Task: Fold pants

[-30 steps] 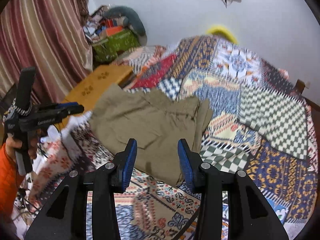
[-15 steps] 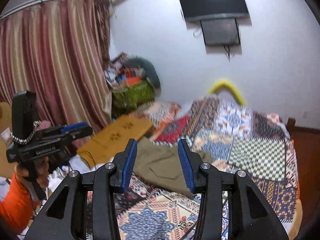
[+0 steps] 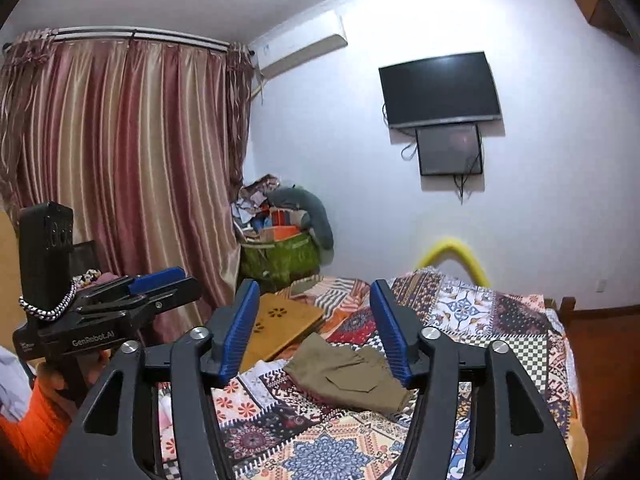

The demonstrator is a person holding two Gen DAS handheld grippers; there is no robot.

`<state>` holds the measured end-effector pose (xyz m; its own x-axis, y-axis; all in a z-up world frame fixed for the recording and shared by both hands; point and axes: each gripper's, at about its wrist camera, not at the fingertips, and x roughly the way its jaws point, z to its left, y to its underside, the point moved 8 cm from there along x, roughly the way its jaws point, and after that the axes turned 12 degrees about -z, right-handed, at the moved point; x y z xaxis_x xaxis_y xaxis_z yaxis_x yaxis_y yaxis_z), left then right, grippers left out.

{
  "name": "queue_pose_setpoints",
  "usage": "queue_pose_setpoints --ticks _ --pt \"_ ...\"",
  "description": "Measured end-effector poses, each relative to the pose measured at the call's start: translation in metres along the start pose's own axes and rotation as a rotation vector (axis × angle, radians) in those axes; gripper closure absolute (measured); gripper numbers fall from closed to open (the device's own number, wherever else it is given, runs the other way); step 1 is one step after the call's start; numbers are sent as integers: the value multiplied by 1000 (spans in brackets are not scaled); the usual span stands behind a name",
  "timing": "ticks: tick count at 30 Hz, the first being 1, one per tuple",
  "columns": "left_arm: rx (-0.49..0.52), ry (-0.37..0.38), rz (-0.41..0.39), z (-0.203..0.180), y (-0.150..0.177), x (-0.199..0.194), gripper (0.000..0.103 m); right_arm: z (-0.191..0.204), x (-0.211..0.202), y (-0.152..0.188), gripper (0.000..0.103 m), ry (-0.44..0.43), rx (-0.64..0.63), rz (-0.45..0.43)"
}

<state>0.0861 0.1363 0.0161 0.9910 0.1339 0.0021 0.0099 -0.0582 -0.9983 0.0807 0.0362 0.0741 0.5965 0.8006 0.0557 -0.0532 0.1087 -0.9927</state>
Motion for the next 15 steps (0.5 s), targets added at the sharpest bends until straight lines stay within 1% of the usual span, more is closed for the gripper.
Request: queue_pose_setpoints --ticks 1,2,4,6,7,12,15 --pt "4 -7 -6 -2 -1 -4 28 1 -4 1 47 8 2 -3" --pt "10 -19 -14 -3 -1 -7 25 1 -4 2 45 13 5 -3" --pt "27 -43 -30 -4 -1 -12 15 1 -6 4 33 29 13 -9" --pt "40 -62 -39 -5 -1 -16 10 2 -9 4 30 49 6 -15" --pt "40 -66 -41 -6 0 -18 8 2 -9 4 26 59 0 -14" --pt "53 -84 -53 -10 1 -25 2 1 -15 1 16 107 -16 -18" --pt "53 -82 -52 -13 5 -27 2 0 -20 1 11 126 -22 -20"
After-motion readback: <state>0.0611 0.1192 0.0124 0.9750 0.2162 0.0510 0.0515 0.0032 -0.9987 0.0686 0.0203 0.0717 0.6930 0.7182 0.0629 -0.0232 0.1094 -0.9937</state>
